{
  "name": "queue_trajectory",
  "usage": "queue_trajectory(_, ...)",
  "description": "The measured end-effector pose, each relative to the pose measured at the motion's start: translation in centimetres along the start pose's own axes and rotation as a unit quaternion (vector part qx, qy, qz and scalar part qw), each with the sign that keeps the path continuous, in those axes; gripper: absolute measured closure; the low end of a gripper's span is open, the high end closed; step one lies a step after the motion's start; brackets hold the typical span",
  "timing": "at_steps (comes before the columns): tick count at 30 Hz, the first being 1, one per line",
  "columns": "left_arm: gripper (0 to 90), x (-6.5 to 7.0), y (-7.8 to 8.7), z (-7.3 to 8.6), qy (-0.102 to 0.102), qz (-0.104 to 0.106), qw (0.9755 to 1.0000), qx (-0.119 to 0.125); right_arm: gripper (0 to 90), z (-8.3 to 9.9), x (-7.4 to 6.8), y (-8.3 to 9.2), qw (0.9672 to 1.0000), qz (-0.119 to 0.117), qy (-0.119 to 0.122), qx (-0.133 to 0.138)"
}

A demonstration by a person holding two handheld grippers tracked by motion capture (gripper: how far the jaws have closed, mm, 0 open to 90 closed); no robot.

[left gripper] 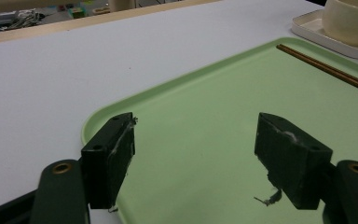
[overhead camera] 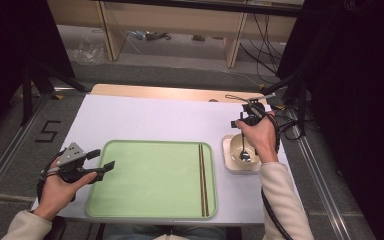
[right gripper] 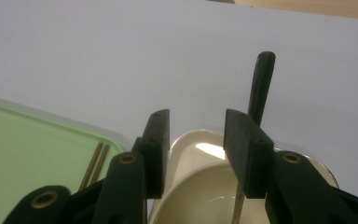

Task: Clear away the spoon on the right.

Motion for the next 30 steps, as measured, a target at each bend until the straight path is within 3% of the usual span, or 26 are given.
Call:
queue_trajectory(3,28.6,0.0,0.1,0.0,-0.005,0.0,1.0,-0.001,61.6,0.3,-0.1,0.2,0.9998,-0.001,-0.007,-0.019)
queue_trajectory(6,28.6,0.0,0.0,0.0,-0.001,-0.002,1.0,-0.001,61.6,0.1,0.4,0.1,0.9999,-0.004,0.002,-0.01)
queue_trajectory(8,28.6,0.0,0.0,0.0,0.0,-0.001,1.0,0.0,61.4,0.2,0.5,0.3,0.9998,0.002,-0.01,-0.015)
queue_trajectory(9,28.6,0.0,0.1,0.0,-0.003,-0.002,1.0,-0.001,61.3,0.0,0.8,0.1,1.0,0.006,-0.002,-0.003)
queue_trajectory(12,28.6,0.0,0.1,0.0,-0.006,-0.001,1.0,-0.001,60.9,0.1,1.0,0.4,0.9998,0.008,-0.012,-0.015)
queue_trajectory(15,28.6,0.0,0.1,-0.1,0.0,-0.003,1.0,0.002,59.7,0.0,1.3,0.2,0.9998,0.019,-0.011,-0.003)
queue_trajectory(19,28.6,0.0,0.1,-0.1,-0.006,-0.001,1.0,0.0,57.8,-0.1,1.9,0.0,0.9998,0.021,0.006,0.005)
queue_trajectory(22,28.6,0.0,0.1,-0.1,-0.007,-0.001,1.0,0.0,57.3,0.1,2.0,-0.3,0.9997,0.025,-0.003,0.003)
queue_trajectory(24,28.6,0.0,0.1,-0.1,-0.006,-0.002,1.0,0.0,57.1,0.1,2.4,-0.5,0.9996,0.027,0.007,0.002)
queue_trajectory(27,28.6,0.0,0.1,-0.1,-0.007,-0.001,1.0,0.0,57.2,0.1,2.5,-0.8,0.9996,0.029,-0.005,0.007)
queue_trajectory(29,28.6,0.0,0.1,-0.1,-0.007,-0.002,1.0,0.0,57.4,0.1,2.5,-0.8,0.9994,0.029,-0.018,-0.002)
queue_trajectory(30,28.7,0.0,0.1,-0.1,-0.007,-0.002,1.0,0.0,57.8,0.4,2.6,-0.8,0.9995,0.027,-0.013,-0.006)
Point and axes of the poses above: each handheld gripper's, and its own axes: y roughly backward along the jaws, z roughly out of its underside, x roughly to its right, the point moved 10 cm from there along -y, roughly forward along the jaws, and after that the axes turned 13 degrees about z, right-handed, at the moved point
